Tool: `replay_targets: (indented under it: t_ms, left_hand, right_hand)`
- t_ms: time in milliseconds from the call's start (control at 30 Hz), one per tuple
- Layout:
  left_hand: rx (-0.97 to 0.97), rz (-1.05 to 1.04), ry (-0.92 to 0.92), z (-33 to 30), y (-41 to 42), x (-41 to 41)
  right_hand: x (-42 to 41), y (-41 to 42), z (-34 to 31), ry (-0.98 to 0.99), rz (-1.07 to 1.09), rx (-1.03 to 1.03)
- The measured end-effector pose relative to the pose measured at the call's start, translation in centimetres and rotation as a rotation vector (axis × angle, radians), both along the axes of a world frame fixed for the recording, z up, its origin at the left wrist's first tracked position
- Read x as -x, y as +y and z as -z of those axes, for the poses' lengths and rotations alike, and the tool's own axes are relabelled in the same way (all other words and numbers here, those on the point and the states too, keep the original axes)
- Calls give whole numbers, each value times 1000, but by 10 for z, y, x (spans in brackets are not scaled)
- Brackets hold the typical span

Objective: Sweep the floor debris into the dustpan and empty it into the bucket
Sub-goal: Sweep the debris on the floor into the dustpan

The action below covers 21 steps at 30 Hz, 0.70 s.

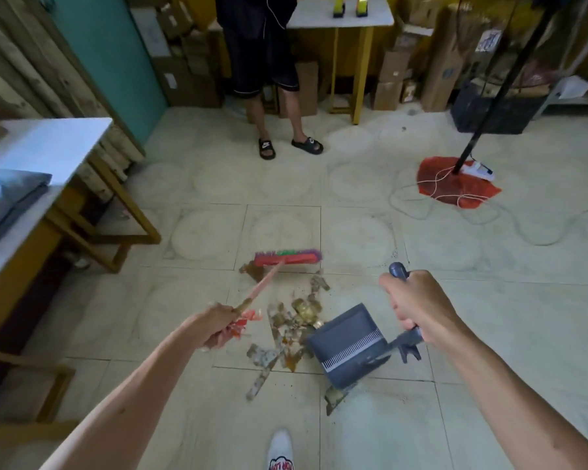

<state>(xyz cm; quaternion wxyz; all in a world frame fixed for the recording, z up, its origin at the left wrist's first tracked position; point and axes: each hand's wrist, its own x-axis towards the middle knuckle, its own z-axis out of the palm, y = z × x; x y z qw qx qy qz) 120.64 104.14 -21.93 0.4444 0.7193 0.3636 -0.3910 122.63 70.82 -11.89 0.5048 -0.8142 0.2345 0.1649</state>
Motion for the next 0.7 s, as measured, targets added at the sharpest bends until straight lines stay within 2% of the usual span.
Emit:
replay_targets:
  t_ms: [200,267,433,533,700]
  left_hand:
    - [-29,-117,92,57,39,-91]
    - [-41,-77,109,77,36,-98]
    - [-77,38,143,80,30,-30]
    - [39,-127,177,58,47,1]
    - [92,-365,38,30,61,51]
  right_hand:
    - [-57,66,28,-20,-31,22]
    - [-72,85,36,-27,-73,32]
    - [-98,114,31,-15,-158,69]
    - [-104,120,26,0,-221,106]
    - [-101,117,21,2,-294,124]
